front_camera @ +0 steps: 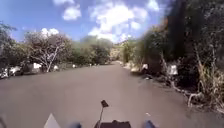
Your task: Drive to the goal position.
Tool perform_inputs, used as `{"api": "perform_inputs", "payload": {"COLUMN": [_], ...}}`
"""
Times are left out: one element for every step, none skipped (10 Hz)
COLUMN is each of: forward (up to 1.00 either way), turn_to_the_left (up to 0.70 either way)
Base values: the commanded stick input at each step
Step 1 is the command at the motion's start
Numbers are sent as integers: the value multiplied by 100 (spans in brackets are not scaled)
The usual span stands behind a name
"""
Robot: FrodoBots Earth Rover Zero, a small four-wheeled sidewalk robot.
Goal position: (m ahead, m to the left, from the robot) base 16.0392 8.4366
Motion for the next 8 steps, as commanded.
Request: {"api": "perform_inputs", "payload": {"forward": [70,70,70,70,70,70,70,70], "turn_to_the_left": [-29,-23,0,0,0,0,0,0]}}
